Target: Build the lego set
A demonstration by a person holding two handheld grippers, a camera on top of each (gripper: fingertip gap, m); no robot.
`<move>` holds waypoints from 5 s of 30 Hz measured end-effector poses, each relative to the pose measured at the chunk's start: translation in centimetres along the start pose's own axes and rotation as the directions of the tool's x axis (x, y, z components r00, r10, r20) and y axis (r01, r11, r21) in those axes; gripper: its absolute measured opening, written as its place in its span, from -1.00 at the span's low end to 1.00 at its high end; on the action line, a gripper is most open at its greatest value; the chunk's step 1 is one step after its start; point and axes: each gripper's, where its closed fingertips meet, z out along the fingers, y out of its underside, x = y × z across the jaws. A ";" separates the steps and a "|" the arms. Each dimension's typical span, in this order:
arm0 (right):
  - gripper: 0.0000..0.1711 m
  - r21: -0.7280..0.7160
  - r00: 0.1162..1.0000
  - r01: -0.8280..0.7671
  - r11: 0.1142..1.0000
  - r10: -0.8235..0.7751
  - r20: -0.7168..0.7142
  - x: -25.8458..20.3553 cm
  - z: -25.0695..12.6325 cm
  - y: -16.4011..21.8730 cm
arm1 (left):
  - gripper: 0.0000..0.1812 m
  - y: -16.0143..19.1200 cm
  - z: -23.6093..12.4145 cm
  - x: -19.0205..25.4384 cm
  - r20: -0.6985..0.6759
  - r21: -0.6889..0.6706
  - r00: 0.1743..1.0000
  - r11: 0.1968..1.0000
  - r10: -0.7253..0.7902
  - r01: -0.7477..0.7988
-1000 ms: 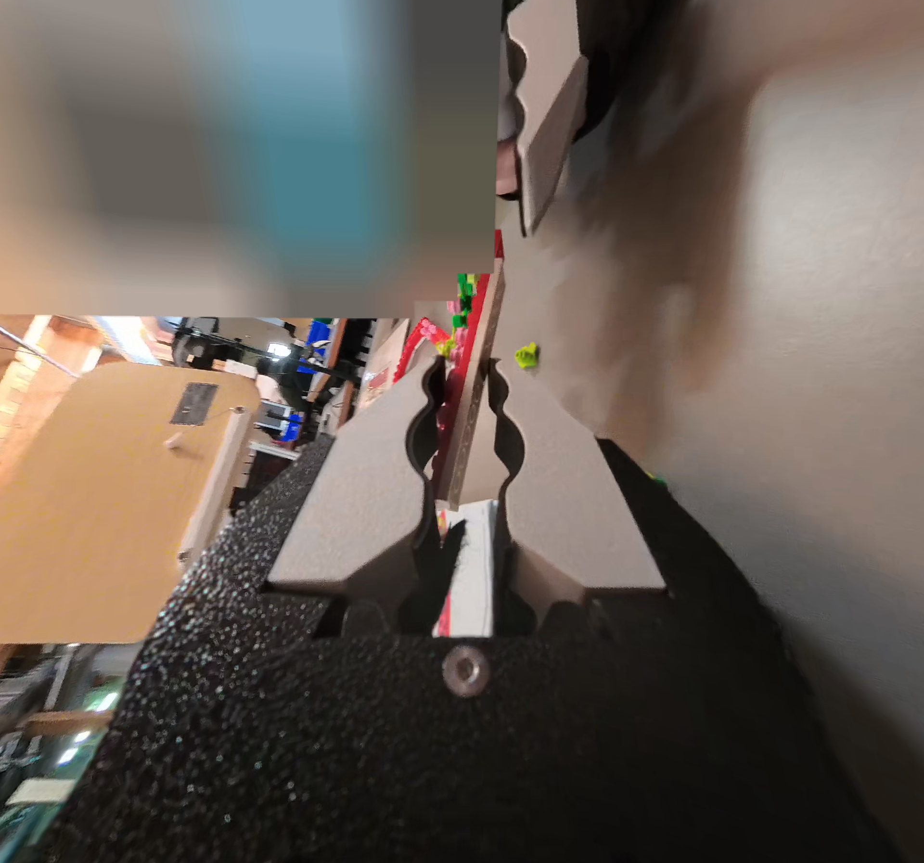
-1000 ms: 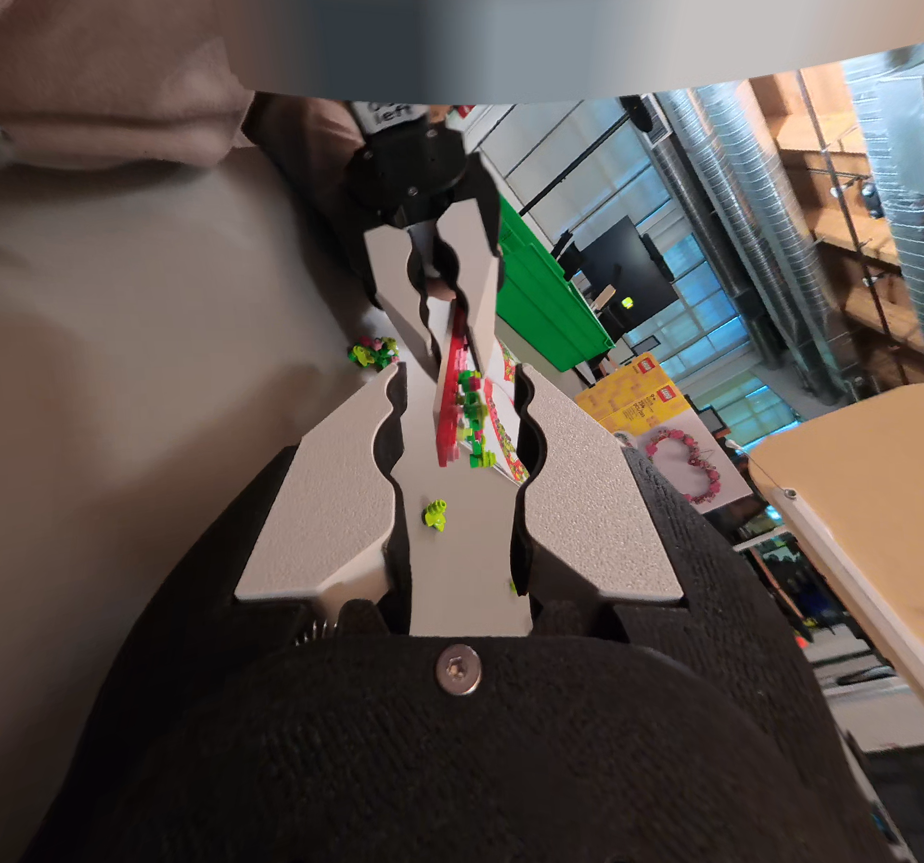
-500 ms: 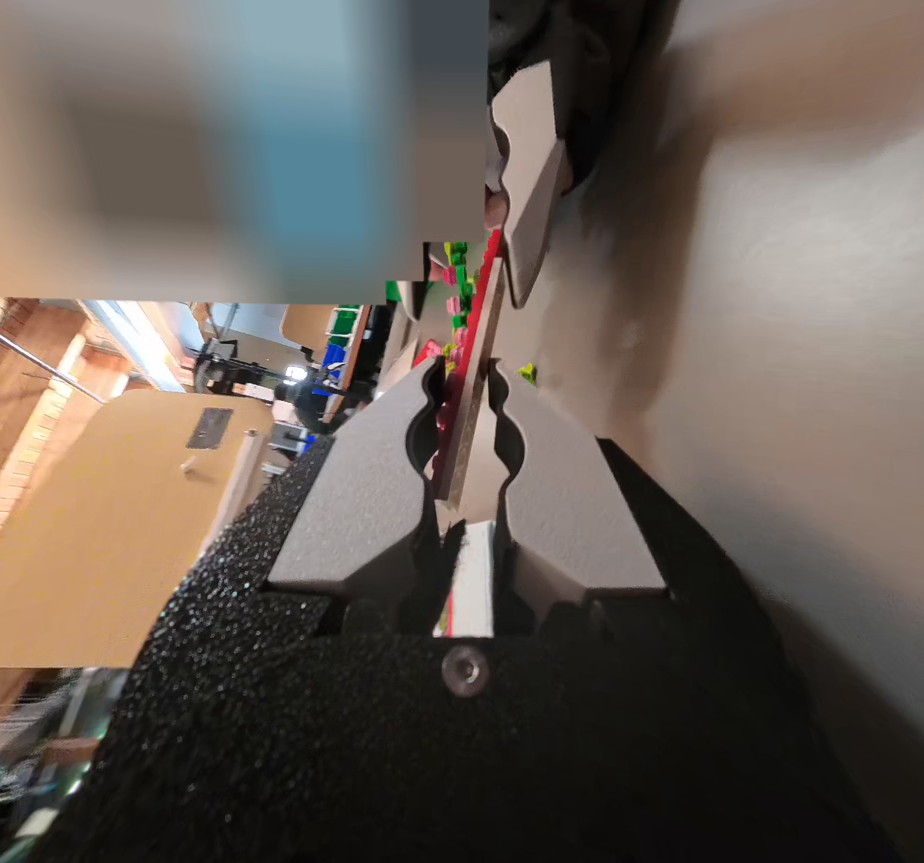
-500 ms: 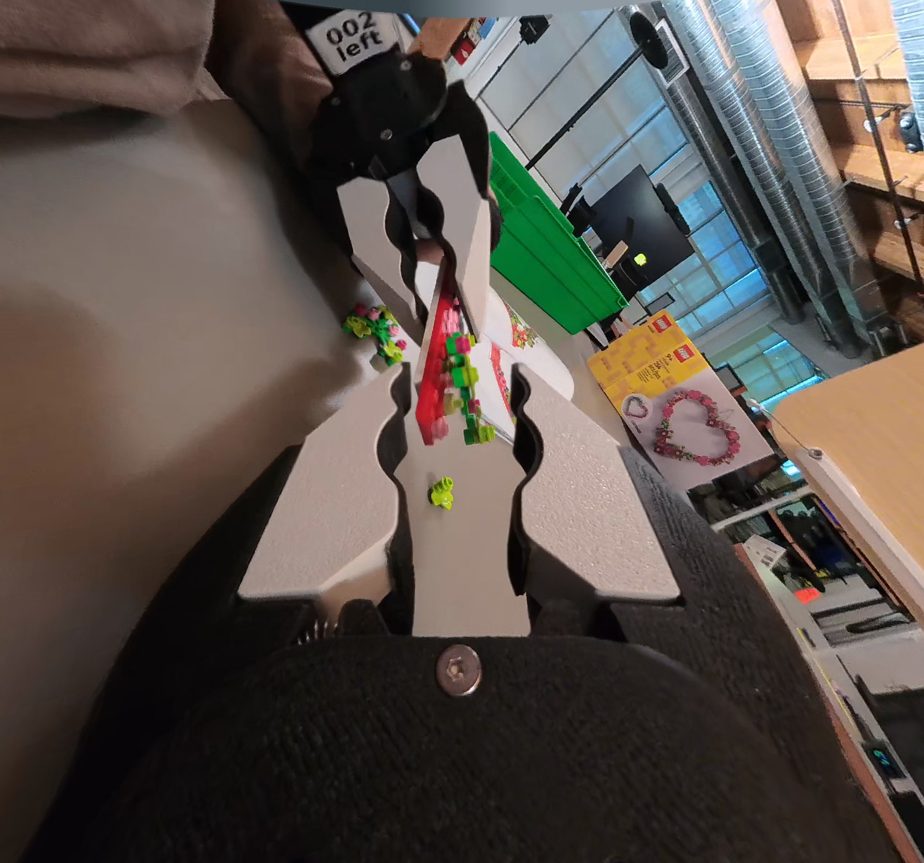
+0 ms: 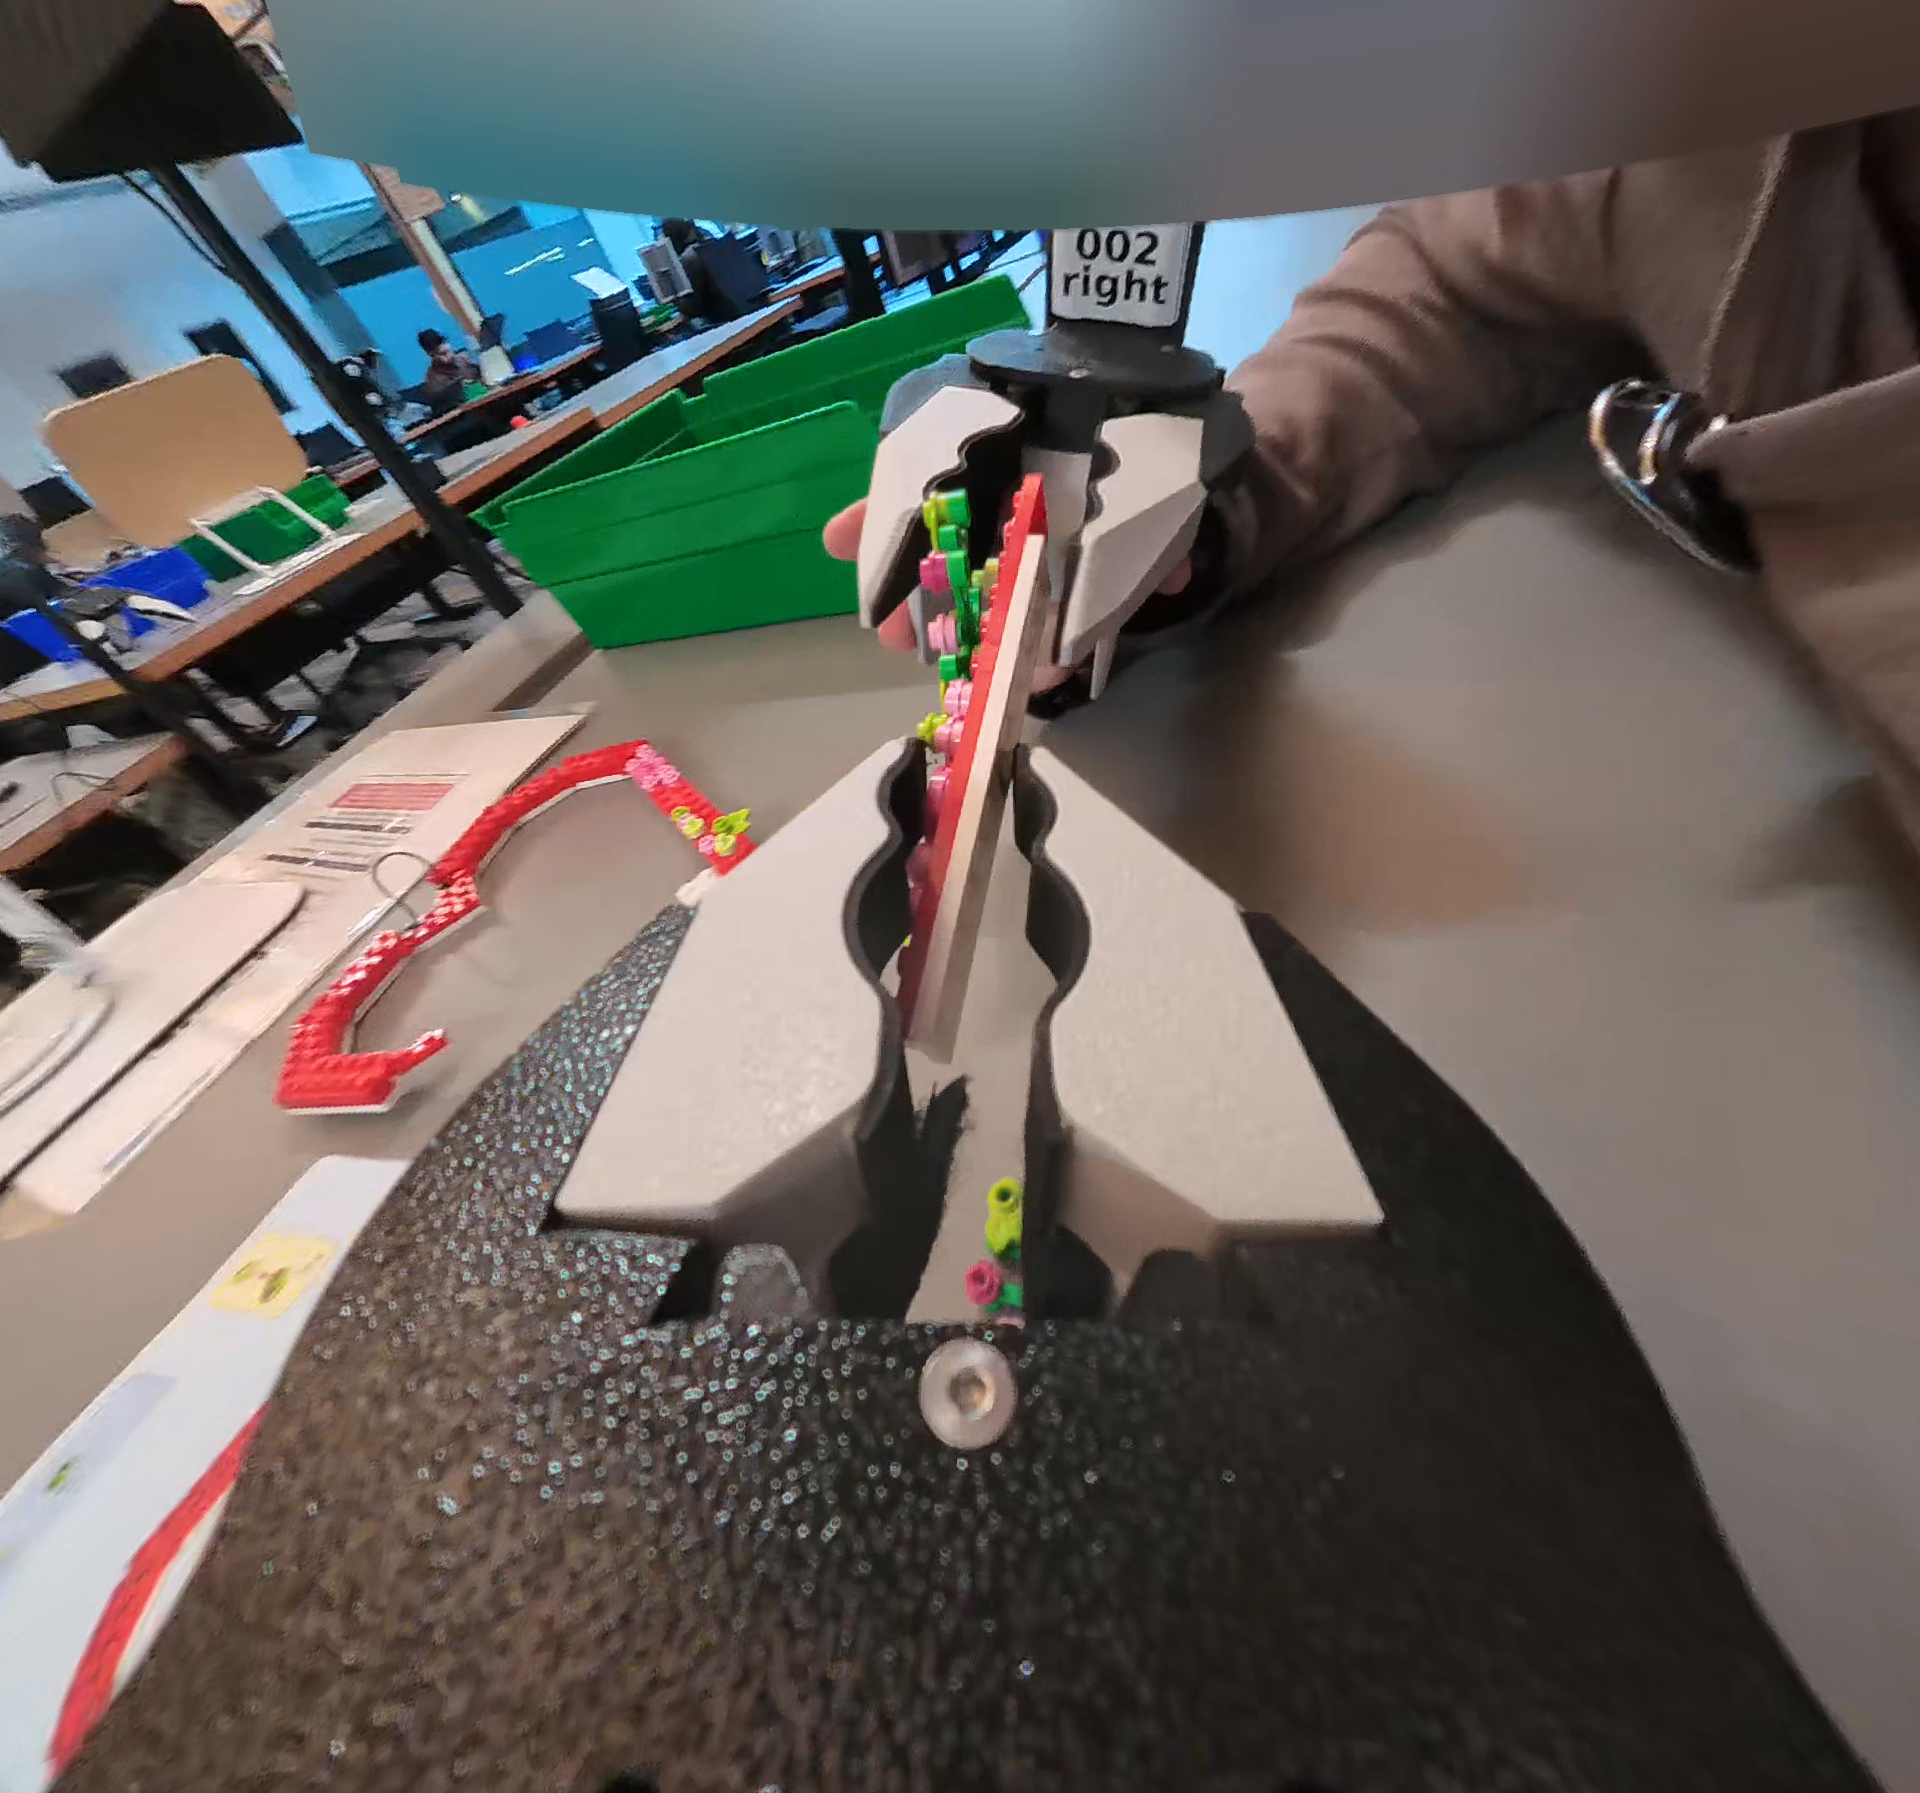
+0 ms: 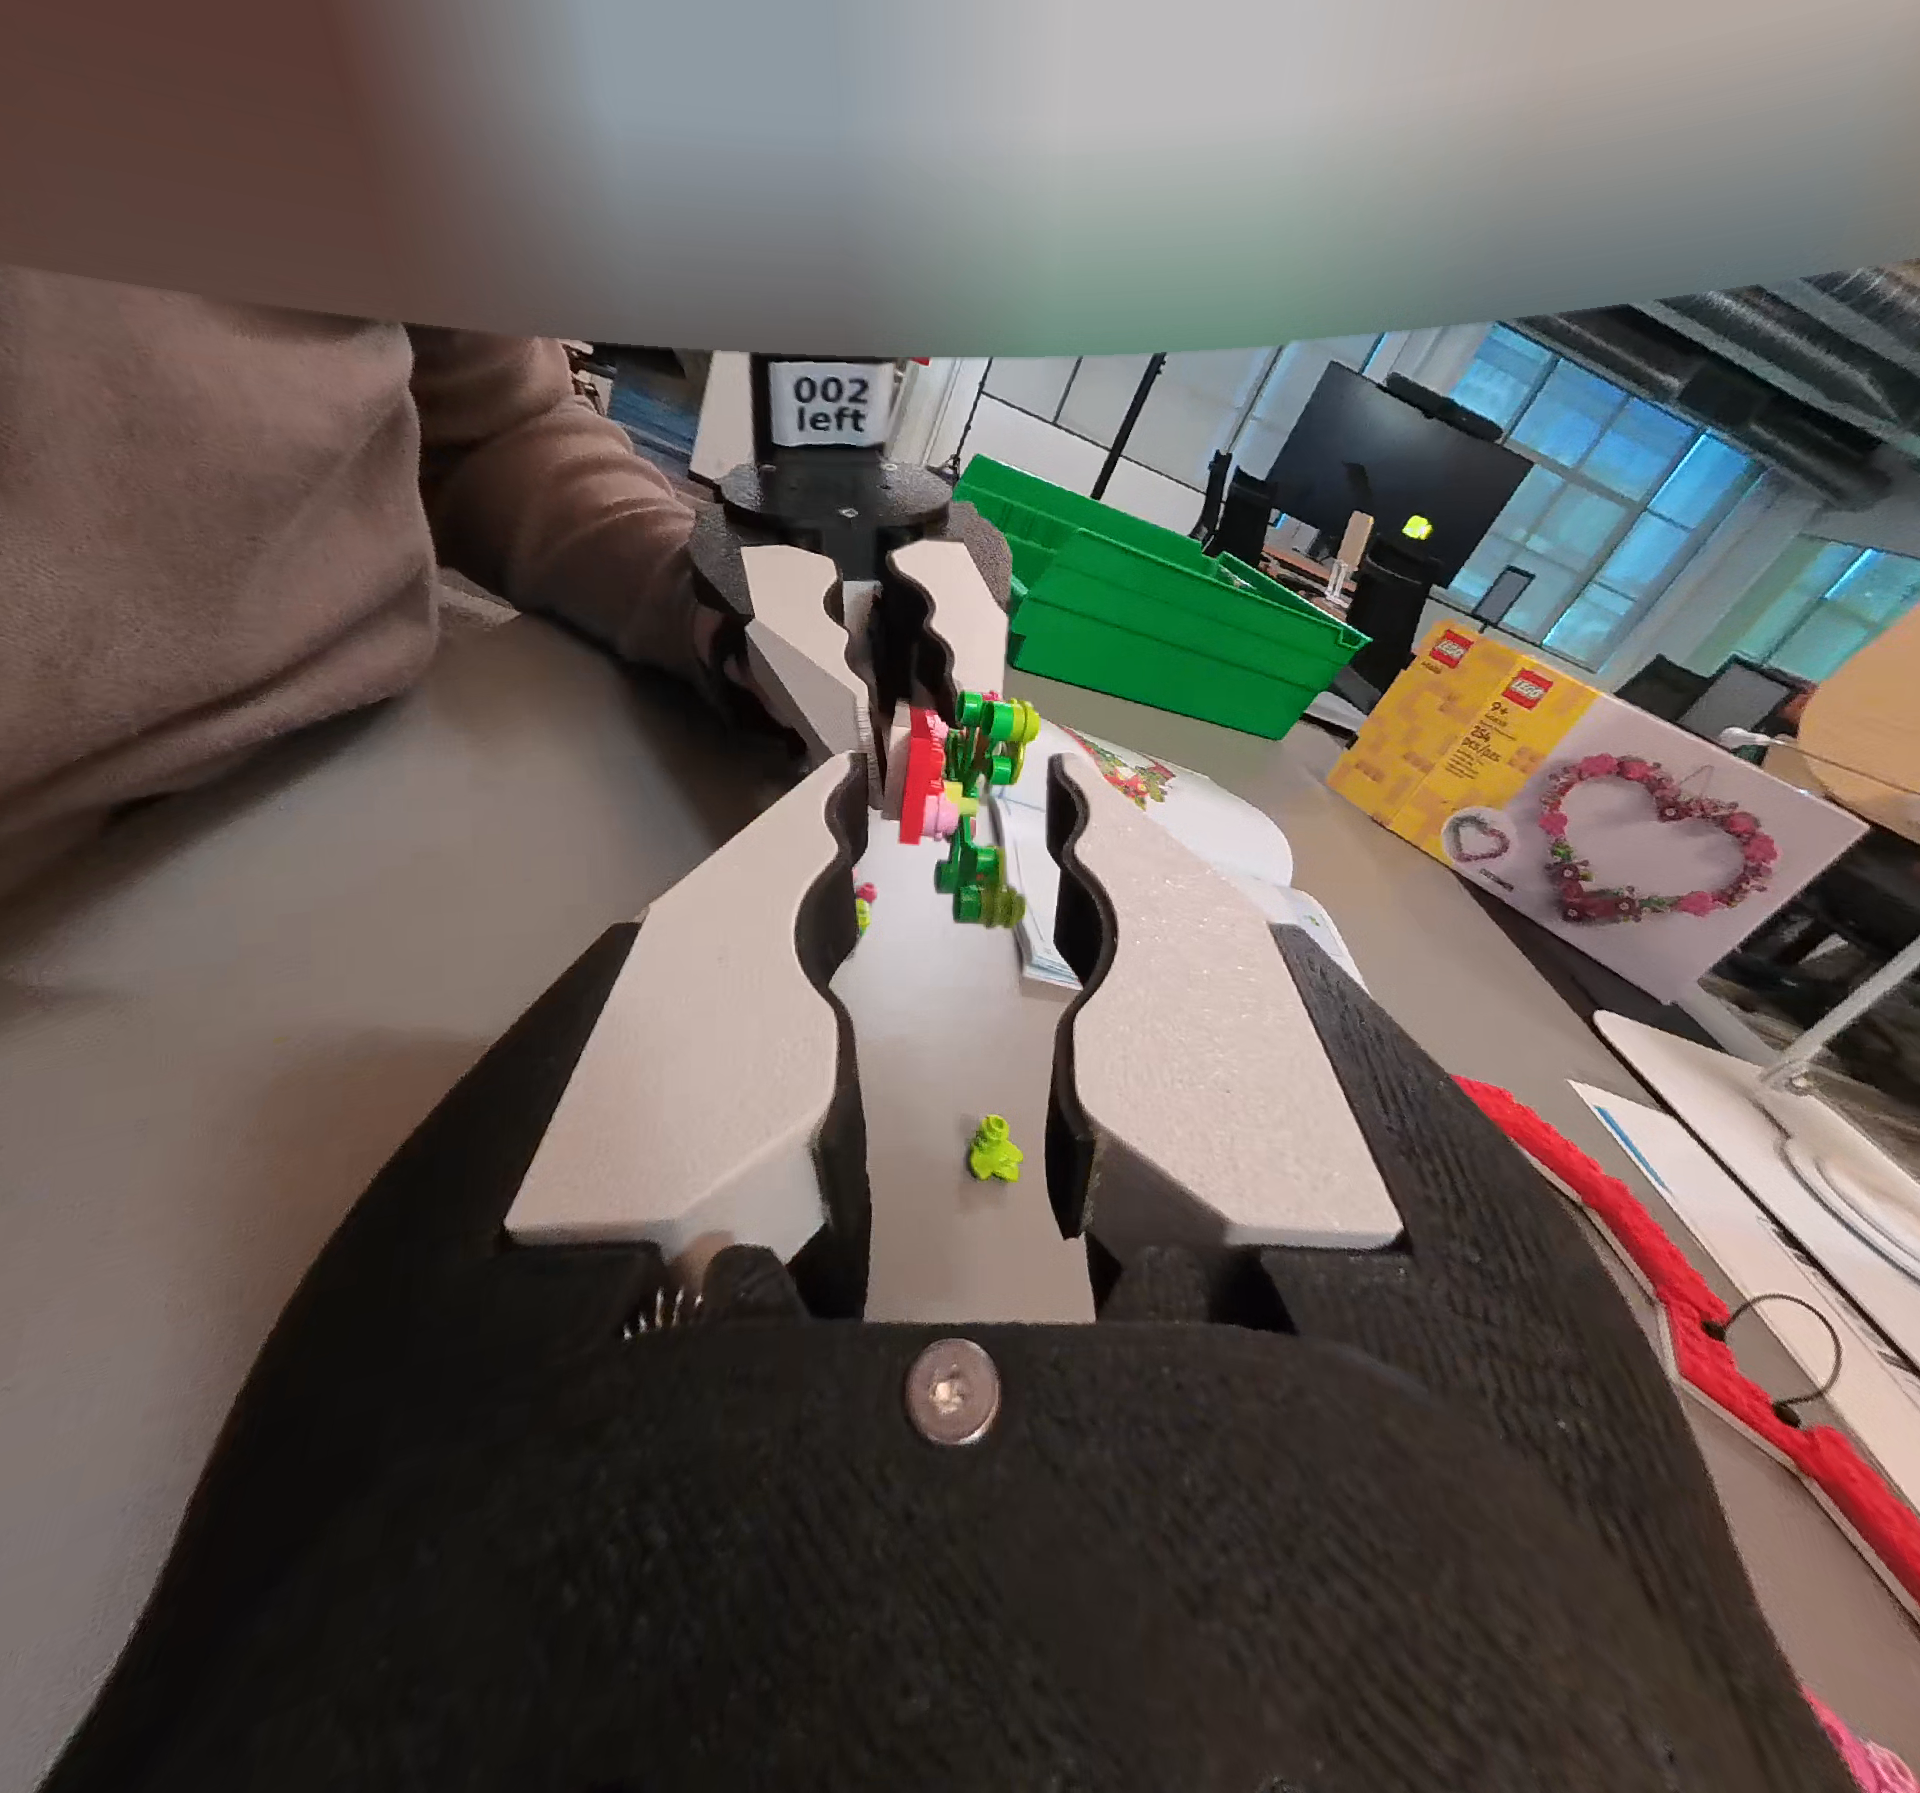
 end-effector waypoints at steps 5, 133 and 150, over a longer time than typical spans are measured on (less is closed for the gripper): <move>-0.70 -0.014 0.999 0.035 0.999 -0.035 0.023 -0.7 0.2 0.1 | -0.85 0.0 0.0 0.4 -0.011 0.008 1.000 1.000 0.029 -0.029; -0.66 0.086 0.888 -0.423 0.902 0.394 0.236 0.2 -1.1 -1.7 | -0.83 -0.7 -0.7 0.4 -0.033 -0.007 0.999 1.000 0.010 -0.010; -0.88 0.008 0.893 -0.387 0.922 0.373 0.252 -0.4 -1.0 -1.0 | -0.83 -0.1 -0.4 1.4 -0.088 -0.051 0.996 0.998 0.019 -0.024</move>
